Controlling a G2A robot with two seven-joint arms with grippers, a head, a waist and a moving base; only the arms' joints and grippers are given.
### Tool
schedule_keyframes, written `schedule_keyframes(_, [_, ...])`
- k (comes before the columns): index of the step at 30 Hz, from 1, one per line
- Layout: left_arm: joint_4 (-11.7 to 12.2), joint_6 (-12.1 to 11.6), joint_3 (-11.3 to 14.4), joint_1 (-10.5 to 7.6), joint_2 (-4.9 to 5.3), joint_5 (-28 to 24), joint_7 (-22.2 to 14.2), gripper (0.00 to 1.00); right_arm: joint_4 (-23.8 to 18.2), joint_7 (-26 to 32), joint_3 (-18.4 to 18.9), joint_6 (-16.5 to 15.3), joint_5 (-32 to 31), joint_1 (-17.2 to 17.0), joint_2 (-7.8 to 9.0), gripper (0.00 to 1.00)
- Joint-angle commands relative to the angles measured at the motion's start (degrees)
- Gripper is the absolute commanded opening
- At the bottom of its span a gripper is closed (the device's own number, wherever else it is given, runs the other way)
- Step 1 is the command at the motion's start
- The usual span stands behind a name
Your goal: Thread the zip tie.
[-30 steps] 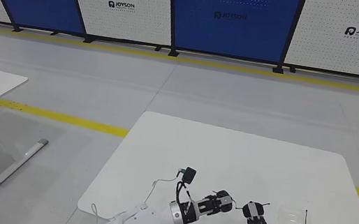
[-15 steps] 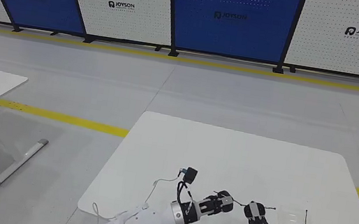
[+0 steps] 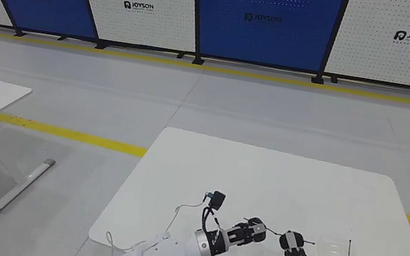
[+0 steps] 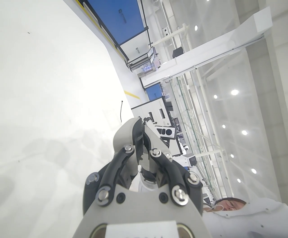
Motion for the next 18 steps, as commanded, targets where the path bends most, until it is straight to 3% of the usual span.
schedule_keyframes(1, [-0.07,-0.11,-0.03,0.04,0.01,-0.01,-0.05,0.0,0.03,-0.06,-0.09,0.0,-0.15,0.06,0.02,0.0])
schedule_keyframes(18, [-0.95,-1.11,0.12,0.54,0.23,0.86,-1.32,0.0,0.19,2.07,-0.02,0.0,1.69,0.41,0.39,0.0])
